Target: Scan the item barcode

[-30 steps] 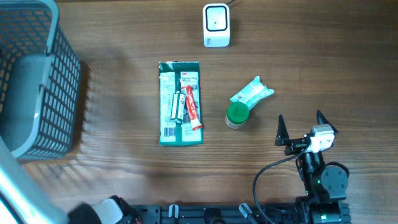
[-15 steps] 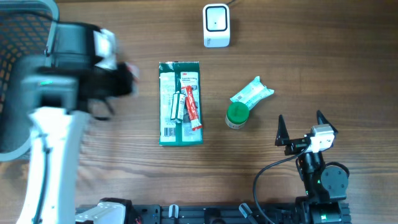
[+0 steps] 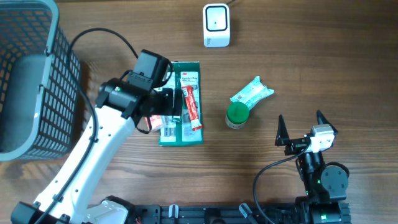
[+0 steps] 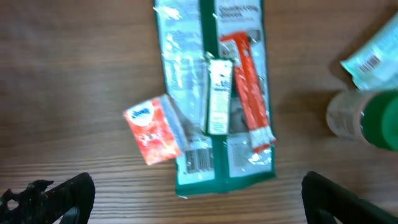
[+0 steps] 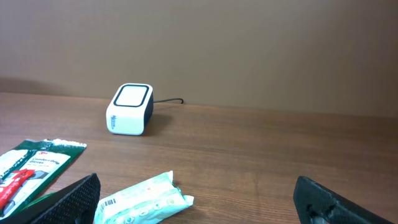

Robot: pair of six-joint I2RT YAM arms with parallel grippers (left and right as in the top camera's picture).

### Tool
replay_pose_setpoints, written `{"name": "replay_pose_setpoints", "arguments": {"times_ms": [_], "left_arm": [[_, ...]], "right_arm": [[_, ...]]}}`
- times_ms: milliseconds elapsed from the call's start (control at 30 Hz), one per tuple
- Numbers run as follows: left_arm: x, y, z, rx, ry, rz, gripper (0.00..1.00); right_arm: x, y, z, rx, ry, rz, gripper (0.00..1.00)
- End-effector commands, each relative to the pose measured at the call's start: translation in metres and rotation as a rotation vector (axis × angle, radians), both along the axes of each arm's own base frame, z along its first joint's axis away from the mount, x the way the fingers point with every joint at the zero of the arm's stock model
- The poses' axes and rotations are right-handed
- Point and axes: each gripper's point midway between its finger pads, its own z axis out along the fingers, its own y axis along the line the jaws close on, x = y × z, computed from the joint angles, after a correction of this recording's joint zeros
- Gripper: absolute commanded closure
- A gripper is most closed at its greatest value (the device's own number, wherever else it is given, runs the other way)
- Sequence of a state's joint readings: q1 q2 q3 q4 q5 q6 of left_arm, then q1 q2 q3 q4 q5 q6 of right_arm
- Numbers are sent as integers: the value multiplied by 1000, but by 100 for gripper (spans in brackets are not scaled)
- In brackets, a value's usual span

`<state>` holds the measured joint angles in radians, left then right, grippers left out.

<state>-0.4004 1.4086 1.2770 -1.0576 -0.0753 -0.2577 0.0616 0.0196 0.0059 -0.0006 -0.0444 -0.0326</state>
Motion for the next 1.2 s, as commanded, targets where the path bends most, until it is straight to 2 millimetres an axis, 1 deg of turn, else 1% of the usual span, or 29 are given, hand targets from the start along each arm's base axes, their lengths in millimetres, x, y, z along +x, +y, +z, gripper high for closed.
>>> {"name": "replay_pose_setpoints", "arguments": {"times_ms": [0, 133, 167, 333, 367, 500, 600, 1167], "left_arm": [[21, 38, 34, 42, -145, 137, 0], [29, 77, 37, 92, -166, 254, 0], [30, 90, 36, 98, -162, 288, 0], [30, 141, 36, 111, -154, 442, 0], [29, 149, 36, 113, -153, 468, 0], [26, 170, 36, 118, -149, 530, 0], [25, 174, 36, 119, -148, 543, 0], [25, 174, 36, 119, -148, 543, 0]], "right_arm": [[0, 0, 1, -17, -5, 4, 0], [0, 0, 1, -17, -5, 4, 0], [0, 0, 1, -18, -5, 4, 0], [0, 0, 1, -17, -5, 4, 0], [0, 0, 1, -17, -5, 4, 0], [0, 0, 1, -17, -5, 4, 0], [0, 0, 1, -17, -5, 4, 0], [0, 0, 1, -17, -5, 4, 0]]}}
